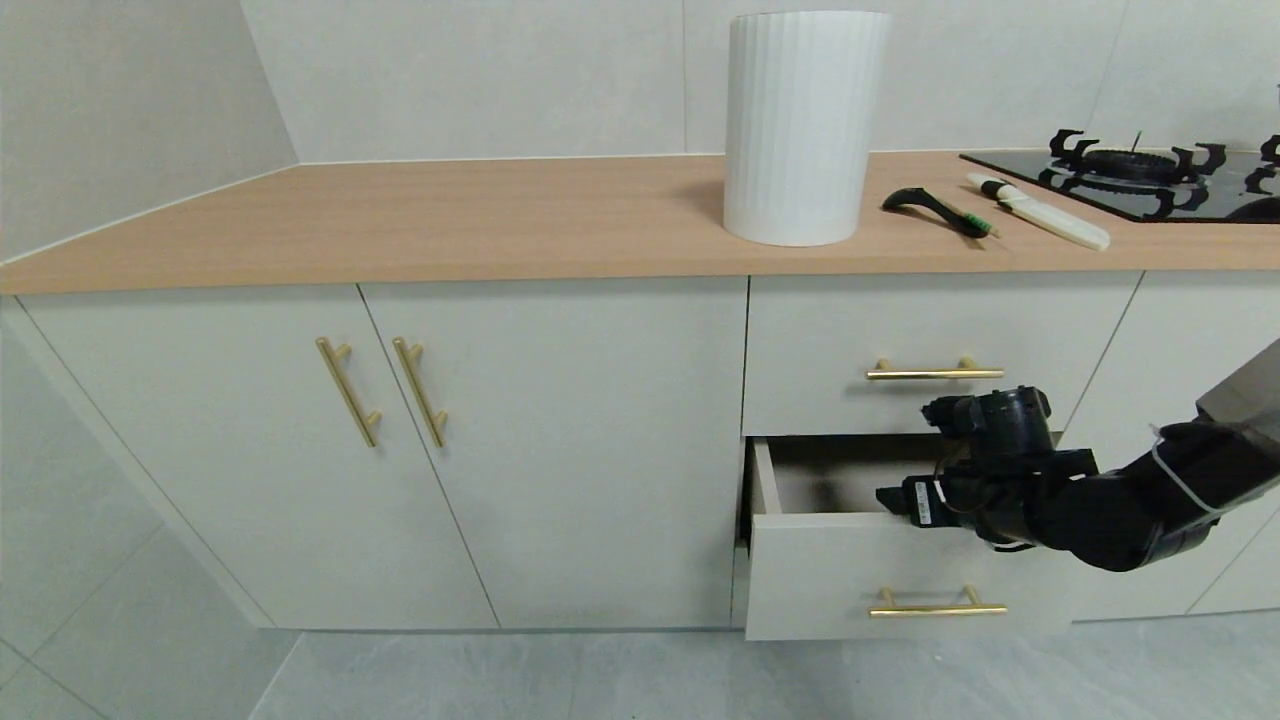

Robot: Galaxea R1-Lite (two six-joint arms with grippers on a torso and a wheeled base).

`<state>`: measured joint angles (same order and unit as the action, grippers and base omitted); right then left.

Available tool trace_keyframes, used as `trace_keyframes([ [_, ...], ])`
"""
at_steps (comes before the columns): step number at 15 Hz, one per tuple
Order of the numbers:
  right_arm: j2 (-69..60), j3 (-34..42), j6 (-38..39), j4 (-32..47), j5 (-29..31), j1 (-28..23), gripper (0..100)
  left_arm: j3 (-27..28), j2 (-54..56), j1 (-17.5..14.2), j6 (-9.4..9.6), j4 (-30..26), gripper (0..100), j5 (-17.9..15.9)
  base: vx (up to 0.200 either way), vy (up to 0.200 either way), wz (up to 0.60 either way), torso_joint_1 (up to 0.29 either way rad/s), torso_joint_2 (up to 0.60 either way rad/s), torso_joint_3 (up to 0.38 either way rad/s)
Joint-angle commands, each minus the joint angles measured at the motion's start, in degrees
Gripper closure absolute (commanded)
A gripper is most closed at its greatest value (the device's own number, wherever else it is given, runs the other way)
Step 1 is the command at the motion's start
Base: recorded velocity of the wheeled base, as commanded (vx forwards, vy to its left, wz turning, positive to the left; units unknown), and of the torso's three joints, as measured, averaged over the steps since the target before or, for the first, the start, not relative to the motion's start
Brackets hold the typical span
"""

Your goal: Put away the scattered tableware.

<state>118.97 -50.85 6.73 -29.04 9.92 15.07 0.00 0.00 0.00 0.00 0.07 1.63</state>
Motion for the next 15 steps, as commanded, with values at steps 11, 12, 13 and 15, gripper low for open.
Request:
trace_keyframes([
  [11, -11.3, -1.7, -7.6, 30.0, -4.8, 0.7, 0, 0.0, 0.0, 0.0, 0.0, 0.0, 0, 0.0, 0.0, 0.0, 0.0, 0.0, 0.0, 0.0],
  [12, -11.4, -1.7, -8.6, 31.1, -4.8, 0.7, 0, 0.0, 0.0, 0.0, 0.0, 0.0, 0, 0.0, 0.0, 0.0, 0.0, 0.0, 0.0, 0.0],
  [13, -11.4, -1.7, -8.9, 31.5, -4.8, 0.8, 0, 0.0, 0.0, 0.0, 0.0, 0.0, 0, 0.0, 0.0, 0.0, 0.0, 0.0, 0.0, 0.0],
  [15, -11.7, -1.7, -10.3, 34.6, -4.8, 0.8, 0, 0.0, 0.0, 0.0, 0.0, 0.0, 0, 0.0, 0.0, 0.0, 0.0, 0.0, 0.0, 0.0],
])
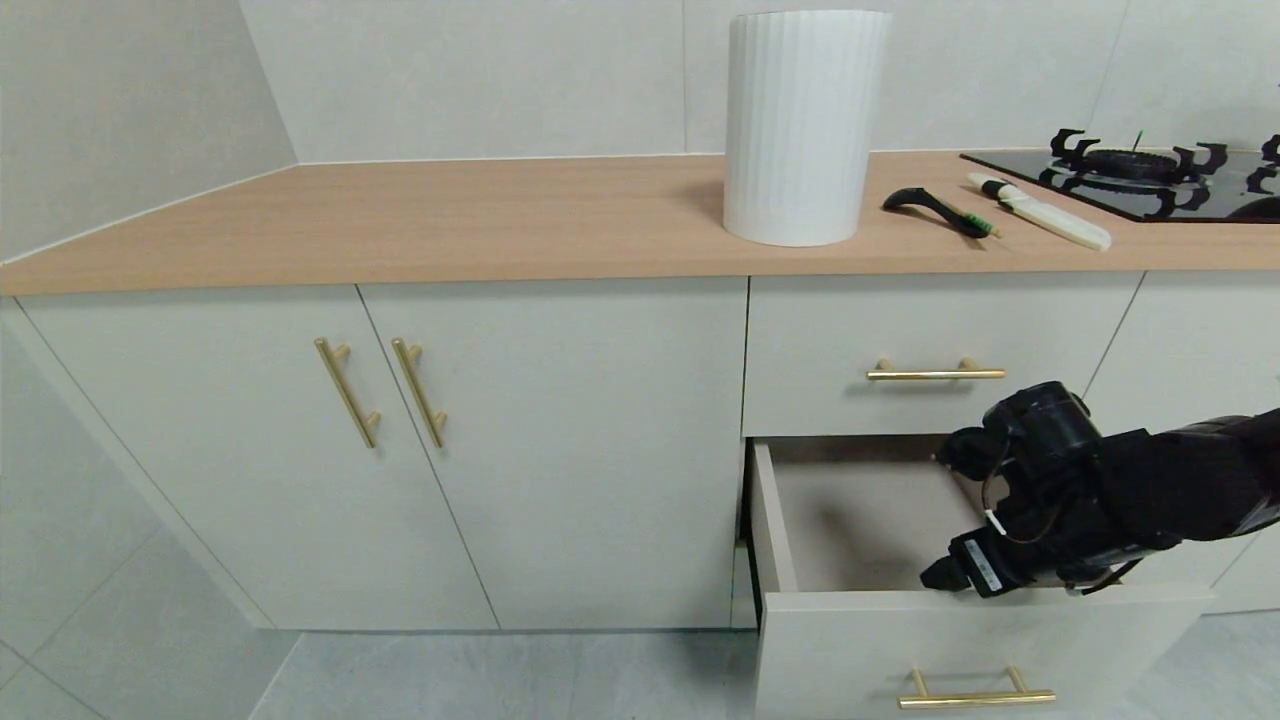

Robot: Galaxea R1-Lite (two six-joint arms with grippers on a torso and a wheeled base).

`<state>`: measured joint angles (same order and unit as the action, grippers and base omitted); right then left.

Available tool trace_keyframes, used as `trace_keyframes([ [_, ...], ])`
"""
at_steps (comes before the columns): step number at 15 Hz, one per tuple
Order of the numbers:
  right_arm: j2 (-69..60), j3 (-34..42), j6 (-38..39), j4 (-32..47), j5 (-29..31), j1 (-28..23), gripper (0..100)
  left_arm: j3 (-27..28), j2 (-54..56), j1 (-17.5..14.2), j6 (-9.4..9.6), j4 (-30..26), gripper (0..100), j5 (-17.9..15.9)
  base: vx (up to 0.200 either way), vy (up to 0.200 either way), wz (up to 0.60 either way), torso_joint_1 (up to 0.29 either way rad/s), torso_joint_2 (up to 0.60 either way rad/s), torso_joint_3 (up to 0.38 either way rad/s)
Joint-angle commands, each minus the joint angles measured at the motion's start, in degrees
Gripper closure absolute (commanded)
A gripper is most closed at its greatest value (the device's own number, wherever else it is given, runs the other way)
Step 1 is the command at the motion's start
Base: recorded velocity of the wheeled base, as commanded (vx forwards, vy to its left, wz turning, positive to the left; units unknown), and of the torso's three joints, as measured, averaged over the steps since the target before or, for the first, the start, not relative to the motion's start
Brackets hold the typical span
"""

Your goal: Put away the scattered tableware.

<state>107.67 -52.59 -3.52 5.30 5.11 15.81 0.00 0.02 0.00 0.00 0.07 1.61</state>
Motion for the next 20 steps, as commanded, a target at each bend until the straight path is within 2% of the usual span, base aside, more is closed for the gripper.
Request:
trace_keyframes([
  [1, -0.9, 0.0, -1.0, 1.6, 0.0, 0.1, 0, 0.0, 0.0, 0.0, 0.0, 0.0, 0, 0.0, 0.0, 0.0, 0.0, 0.0, 0.0, 0.0],
  [2, -0.9, 0.0, -1.0, 1.6, 0.0, 0.1, 0, 0.0, 0.0, 0.0, 0.0, 0.0, 0, 0.0, 0.0, 0.0, 0.0, 0.0, 0.0, 0.0],
  [3, -1.8, 0.1, -3.6, 5.6, 0.0, 0.2, 0, 0.0, 0.0, 0.0, 0.0, 0.0, 0, 0.1, 0.0, 0.0, 0.0, 0.0, 0.0, 0.0],
  [7, -4.0, 0.2, -5.7, 11.7, 0.1, 2.0, 0, 0.0, 0.0, 0.0, 0.0, 0.0, 0, 0.0, 0.0, 0.0, 0.0, 0.0, 0.0, 0.0],
  [12, -6.7, 0.8, -7.3, 21.1, 2.7, 6.8, 0, 0.0, 0.0, 0.0, 0.0, 0.0, 0, 0.1, 0.0, 0.0, 0.0, 0.0, 0.0, 0.0],
  [20, -8.3, 4.2, -9.6, 27.7, 5.8, 13.0, 0, 0.0, 0.0, 0.0, 0.0, 0.0, 0, 0.1, 0.0, 0.0, 0.0, 0.0, 0.0, 0.0],
])
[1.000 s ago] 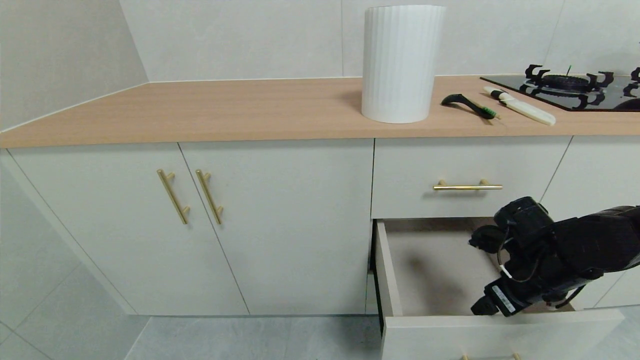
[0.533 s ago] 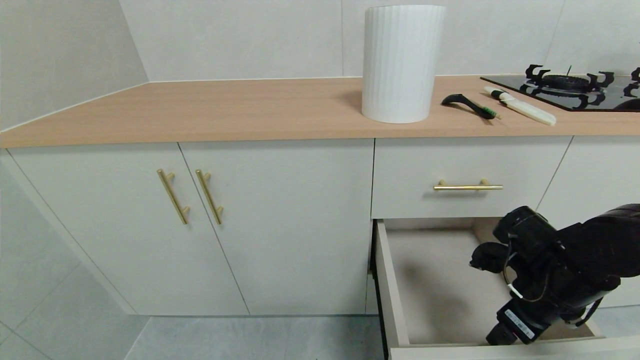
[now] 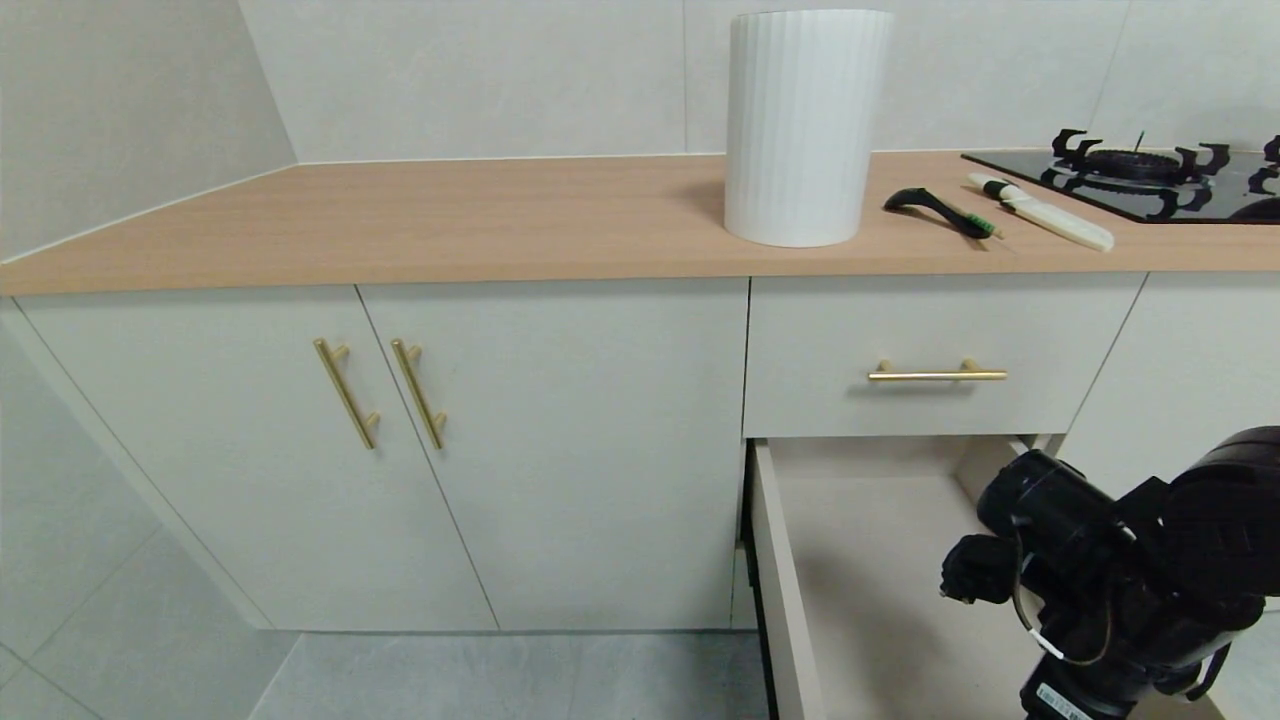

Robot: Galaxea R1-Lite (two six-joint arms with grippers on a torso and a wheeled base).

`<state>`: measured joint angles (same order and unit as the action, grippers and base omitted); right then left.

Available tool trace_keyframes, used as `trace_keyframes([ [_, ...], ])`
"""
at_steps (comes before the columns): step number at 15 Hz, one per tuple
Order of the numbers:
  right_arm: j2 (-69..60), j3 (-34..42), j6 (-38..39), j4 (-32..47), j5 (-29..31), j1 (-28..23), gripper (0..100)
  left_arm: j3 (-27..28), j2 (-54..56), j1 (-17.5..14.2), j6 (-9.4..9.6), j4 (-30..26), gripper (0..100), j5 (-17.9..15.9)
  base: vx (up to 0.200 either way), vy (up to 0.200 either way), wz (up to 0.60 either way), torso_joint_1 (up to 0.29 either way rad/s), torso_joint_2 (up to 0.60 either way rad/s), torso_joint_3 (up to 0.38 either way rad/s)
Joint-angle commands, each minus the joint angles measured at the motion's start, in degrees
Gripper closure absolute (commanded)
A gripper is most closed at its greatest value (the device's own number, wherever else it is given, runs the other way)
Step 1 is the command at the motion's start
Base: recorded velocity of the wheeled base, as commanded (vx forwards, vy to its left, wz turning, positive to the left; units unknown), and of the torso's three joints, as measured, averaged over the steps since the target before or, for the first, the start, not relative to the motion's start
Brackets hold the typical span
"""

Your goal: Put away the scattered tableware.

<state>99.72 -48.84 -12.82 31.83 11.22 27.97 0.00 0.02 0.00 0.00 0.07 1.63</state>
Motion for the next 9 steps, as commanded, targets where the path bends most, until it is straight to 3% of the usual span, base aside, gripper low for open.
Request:
trace_keyframes([
  [1, -0.4, 0.3, -0.2, 1.2, -0.3, 1.0, 0, 0.0, 0.0, 0.0, 0.0, 0.0, 0, 0.0, 0.0, 0.0, 0.0, 0.0, 0.0, 0.0],
  [5, -0.4, -0.9, 0.3, 0.3, -0.4, 0.9, 0, 0.0, 0.0, 0.0, 0.0, 0.0, 0, 0.0, 0.0, 0.0, 0.0, 0.0, 0.0, 0.0],
  [9, 1.4, -9.5, 18.0, -9.9, -0.6, -2.4, 0, 0.0, 0.0, 0.0, 0.0, 0.0, 0, 0.0, 0.0, 0.0, 0.0, 0.0, 0.0, 0.0],
])
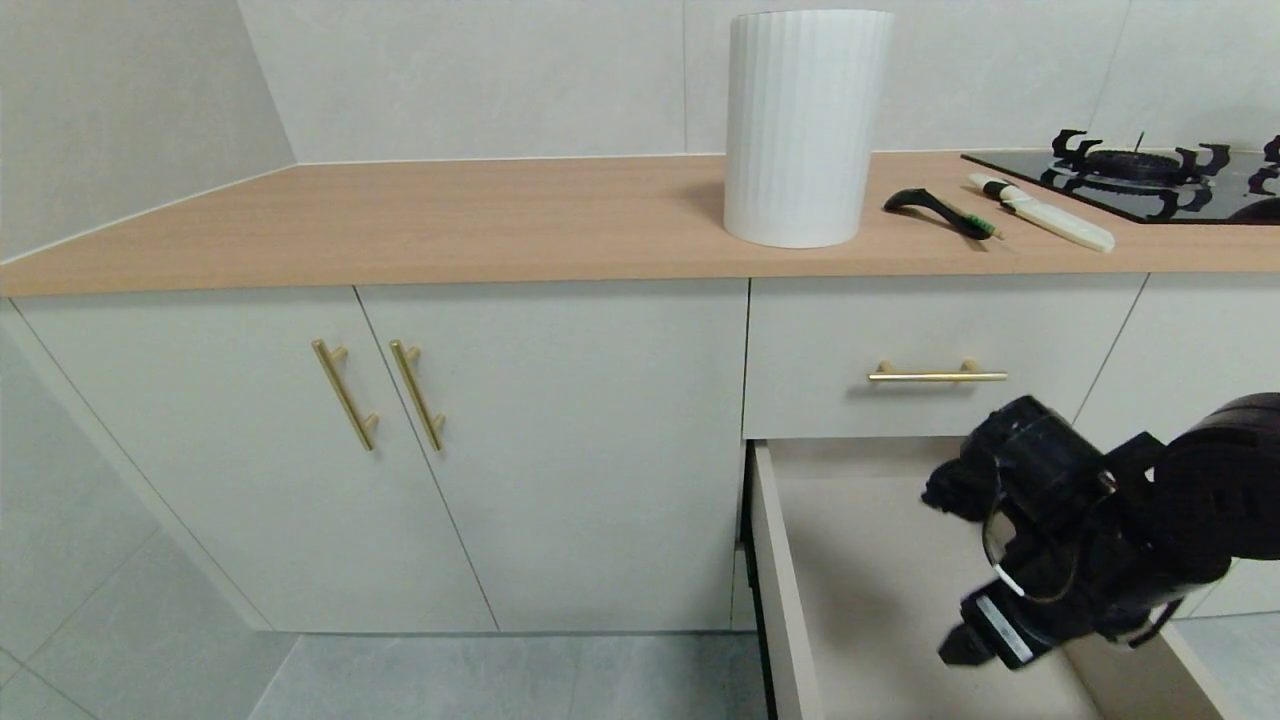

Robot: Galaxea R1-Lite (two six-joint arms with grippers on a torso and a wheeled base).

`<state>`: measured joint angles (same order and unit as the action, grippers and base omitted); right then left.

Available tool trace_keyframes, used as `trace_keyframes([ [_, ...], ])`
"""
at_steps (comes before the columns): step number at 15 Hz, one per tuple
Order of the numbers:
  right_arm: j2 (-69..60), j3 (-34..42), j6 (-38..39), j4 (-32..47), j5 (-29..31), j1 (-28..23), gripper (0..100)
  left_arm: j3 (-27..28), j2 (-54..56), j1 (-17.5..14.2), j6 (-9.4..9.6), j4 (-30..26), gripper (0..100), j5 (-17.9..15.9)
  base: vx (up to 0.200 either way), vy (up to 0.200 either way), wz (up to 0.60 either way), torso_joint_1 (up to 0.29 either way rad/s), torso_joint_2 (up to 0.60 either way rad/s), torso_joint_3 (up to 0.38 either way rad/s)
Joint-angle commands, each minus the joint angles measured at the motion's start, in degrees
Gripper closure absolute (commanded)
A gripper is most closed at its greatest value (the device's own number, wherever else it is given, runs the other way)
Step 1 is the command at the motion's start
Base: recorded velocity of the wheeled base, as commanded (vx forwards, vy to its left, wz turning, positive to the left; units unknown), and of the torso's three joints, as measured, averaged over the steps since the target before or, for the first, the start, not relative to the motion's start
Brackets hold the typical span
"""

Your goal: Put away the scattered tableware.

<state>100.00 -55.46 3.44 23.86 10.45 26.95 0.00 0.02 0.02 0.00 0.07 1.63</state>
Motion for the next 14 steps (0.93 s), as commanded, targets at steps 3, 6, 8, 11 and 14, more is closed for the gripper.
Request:
trace_keyframes([
  [3, 1.1, -3.3, 5.3, -11.6, 0.4, -5.6, 0, 0.0, 0.0, 0.0, 0.0, 0.0, 0, 0.0, 0.0, 0.0, 0.0, 0.0, 0.0, 0.0],
  [6, -0.2, -3.1, 5.4, -15.9, 0.5, -7.3, 0, 0.0, 0.0, 0.0, 0.0, 0.0, 0, -0.1, 0.0, 0.0, 0.0, 0.0, 0.0, 0.0],
  [8, -1.1, -3.0, 5.3, -16.1, 0.5, -7.7, 0, 0.0, 0.0, 0.0, 0.0, 0.0, 0, 0.0, 0.0, 0.0, 0.0, 0.0, 0.0, 0.0],
  [11, -1.3, -3.2, 5.2, -16.2, 1.9, -8.0, 0, 0.0, 0.0, 0.0, 0.0, 0.0, 0, 0.0, 0.0, 0.0, 0.0, 0.0, 0.0, 0.0],
  [14, -1.3, -2.7, 5.2, -17.7, 3.7, -8.0, 0, 0.0, 0.0, 0.0, 0.0, 0.0, 0, 0.0, 0.0, 0.0, 0.0, 0.0, 0.0, 0.0],
])
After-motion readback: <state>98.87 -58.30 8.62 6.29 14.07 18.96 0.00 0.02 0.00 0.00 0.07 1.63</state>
